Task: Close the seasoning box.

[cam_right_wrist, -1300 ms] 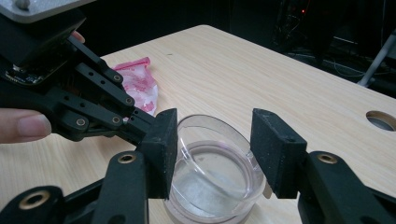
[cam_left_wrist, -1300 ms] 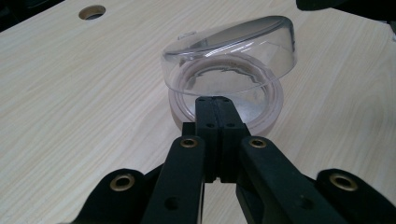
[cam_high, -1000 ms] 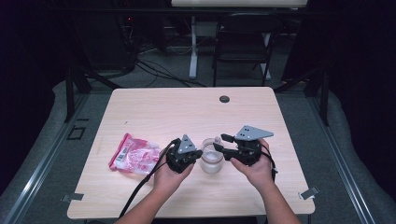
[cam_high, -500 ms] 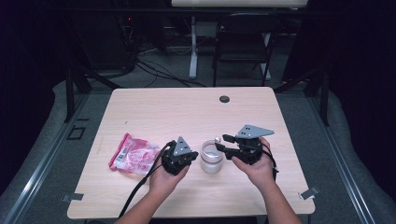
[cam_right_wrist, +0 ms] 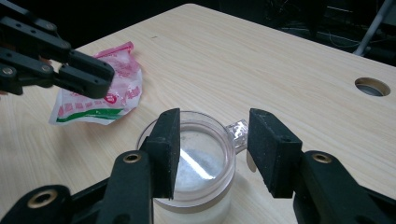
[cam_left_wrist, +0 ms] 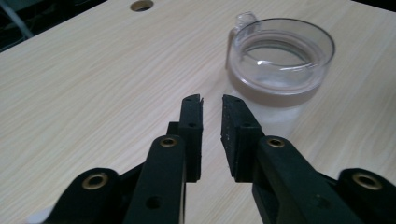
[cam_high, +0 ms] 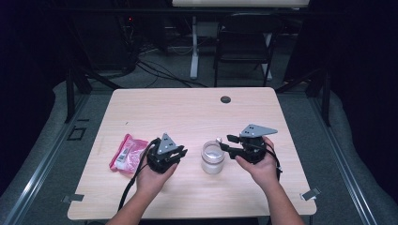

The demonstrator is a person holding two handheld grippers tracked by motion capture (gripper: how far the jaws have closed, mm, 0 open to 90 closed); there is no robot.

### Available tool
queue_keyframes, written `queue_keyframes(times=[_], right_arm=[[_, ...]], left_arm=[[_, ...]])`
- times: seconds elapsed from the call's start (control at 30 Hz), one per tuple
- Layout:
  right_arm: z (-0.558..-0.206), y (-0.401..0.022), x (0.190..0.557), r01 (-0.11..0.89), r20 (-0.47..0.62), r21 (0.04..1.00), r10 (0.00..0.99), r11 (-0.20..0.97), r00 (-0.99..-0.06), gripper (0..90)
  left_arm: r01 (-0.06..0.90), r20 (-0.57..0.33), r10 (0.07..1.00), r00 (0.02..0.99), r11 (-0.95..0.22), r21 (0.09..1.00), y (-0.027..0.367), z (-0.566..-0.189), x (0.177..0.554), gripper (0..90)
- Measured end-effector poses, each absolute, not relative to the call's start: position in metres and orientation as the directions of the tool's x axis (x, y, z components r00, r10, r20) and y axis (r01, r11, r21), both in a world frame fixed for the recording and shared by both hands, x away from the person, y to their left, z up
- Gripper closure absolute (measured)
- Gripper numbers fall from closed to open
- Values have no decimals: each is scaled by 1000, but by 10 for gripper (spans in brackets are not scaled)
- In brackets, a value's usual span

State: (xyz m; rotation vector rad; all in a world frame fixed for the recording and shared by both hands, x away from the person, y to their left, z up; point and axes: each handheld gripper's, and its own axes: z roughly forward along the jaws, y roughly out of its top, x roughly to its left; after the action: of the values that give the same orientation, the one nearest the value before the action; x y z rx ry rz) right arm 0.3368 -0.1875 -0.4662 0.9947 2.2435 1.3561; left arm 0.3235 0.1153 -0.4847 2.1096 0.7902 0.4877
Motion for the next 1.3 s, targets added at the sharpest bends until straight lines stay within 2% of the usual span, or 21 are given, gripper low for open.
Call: queue_keyframes(times=[0.73,0.9,1.17,1.3], right_arm=[[-471,-200,343,422,82,862,744,281,-664,541],[-473,-201,344,430,81,857,749,284,-658,541],[-477,-205,347,443,91,854,759,274,-644,540],[-480,-206,349,454,95,848,766,272,-635,540]], left_arm=[[417,113,807,580,-413,810,206,-501,314,549],[440,99,822,561,-398,805,223,-512,312,503],[485,68,854,516,-357,798,249,-528,305,487],[508,15,869,494,-303,806,255,-535,306,477]])
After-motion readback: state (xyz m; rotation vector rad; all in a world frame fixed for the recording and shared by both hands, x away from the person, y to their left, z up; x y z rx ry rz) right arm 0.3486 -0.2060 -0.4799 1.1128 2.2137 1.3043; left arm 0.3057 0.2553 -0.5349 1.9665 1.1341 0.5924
